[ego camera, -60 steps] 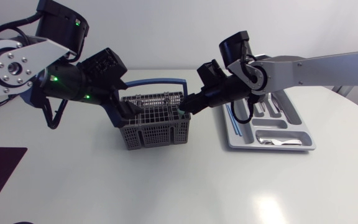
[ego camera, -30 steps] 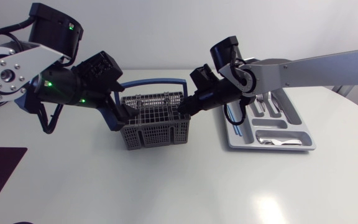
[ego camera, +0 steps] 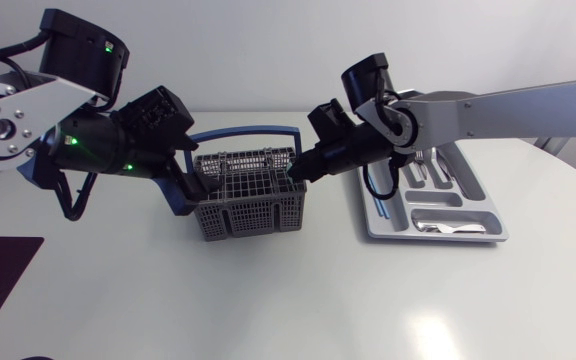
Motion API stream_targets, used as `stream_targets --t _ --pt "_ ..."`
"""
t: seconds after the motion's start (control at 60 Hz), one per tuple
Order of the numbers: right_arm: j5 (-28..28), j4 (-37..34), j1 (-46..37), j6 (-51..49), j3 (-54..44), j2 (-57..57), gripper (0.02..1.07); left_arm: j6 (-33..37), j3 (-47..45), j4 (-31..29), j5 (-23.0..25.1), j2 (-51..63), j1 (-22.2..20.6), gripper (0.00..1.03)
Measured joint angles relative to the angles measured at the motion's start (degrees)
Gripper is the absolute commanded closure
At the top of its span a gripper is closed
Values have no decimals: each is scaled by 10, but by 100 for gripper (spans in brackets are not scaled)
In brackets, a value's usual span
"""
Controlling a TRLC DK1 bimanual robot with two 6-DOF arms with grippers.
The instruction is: Unload the cutlery basket into the drawer organizer.
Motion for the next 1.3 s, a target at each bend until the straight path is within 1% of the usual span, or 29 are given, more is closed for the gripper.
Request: stream_targets --t 0.183,0.45,0.617,0.75,0.817,0.95,1.017,1.133,1.233,1.3 --pt "-7 6 -2 2 -27 -63 101 0 0 0 0 -1 0 5" --pt "-64 67 -28 36 -91 -171 101 0 0 0 0 -8 -5 5" --pt "-82 98 -37 60 -119 -215 101 0 0 0 0 -9 -5 5" --pt "-87 101 -43 70 -138 -240 101 0 0 0 0 -14 -5 5" --pt "-88 87 -53 70 -144 -255 101 0 -1 0 0 -20 -5 5" --pt "-87 18 -104 37 -146 -298 101 0 -1 0 0 -31 -5 5" --pt "-75 -22 -133 4 -148 -326 101 0 -5 0 0 -35 -5 5" --pt "-47 -67 -176 -60 -167 -365 101 0 -11 0 0 -37 -3 5" --pt "-15 -78 -218 -122 -196 -374 101 0 -17 0 0 -37 -2 5" --pt "-3 -77 -255 -162 -221 -372 101 0 -21 0 0 -37 0 5"
